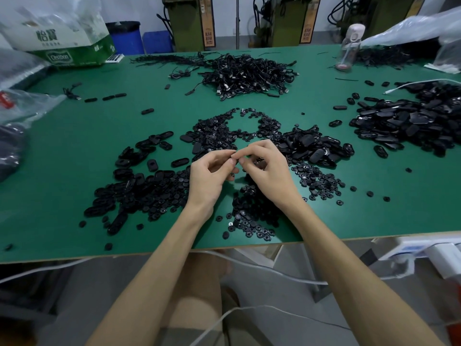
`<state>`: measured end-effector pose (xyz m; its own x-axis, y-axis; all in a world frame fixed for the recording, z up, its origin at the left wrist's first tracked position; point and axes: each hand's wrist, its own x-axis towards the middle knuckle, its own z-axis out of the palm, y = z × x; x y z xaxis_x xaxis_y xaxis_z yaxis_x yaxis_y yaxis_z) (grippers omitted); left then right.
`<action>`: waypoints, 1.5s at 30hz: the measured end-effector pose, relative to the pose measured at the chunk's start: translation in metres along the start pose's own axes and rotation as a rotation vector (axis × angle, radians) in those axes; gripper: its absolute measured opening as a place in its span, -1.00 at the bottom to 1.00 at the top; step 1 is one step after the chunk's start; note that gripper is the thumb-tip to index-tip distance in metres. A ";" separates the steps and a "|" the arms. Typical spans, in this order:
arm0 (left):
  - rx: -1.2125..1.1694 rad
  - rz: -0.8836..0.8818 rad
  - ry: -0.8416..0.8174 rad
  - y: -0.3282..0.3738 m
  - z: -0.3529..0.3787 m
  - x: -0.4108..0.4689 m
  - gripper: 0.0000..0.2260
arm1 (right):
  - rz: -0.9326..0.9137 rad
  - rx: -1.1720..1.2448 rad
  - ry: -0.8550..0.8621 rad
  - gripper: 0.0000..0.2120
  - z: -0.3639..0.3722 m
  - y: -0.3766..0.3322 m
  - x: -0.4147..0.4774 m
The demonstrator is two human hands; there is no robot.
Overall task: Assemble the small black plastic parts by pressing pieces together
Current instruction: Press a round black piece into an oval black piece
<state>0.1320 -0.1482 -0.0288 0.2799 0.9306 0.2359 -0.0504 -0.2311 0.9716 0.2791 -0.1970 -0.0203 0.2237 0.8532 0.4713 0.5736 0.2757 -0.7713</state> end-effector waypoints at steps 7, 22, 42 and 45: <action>0.003 -0.031 -0.029 0.001 0.003 -0.001 -0.84 | 0.091 0.124 0.024 -0.85 -0.001 0.000 0.000; 0.013 -0.036 0.009 0.001 0.003 -0.001 -0.75 | 0.138 0.204 -0.033 -0.87 -0.001 0.001 -0.001; 0.002 -0.041 0.029 -0.001 0.000 0.000 -0.85 | 0.124 0.229 -0.093 -0.87 0.000 0.006 0.002; 0.024 -0.014 0.025 -0.001 -0.001 0.000 -0.85 | 0.115 0.209 -0.095 -0.83 0.000 0.007 0.002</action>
<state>0.1311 -0.1475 -0.0299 0.2568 0.9405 0.2226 -0.0234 -0.2242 0.9743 0.2836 -0.1935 -0.0242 0.1977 0.9193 0.3403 0.3706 0.2513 -0.8941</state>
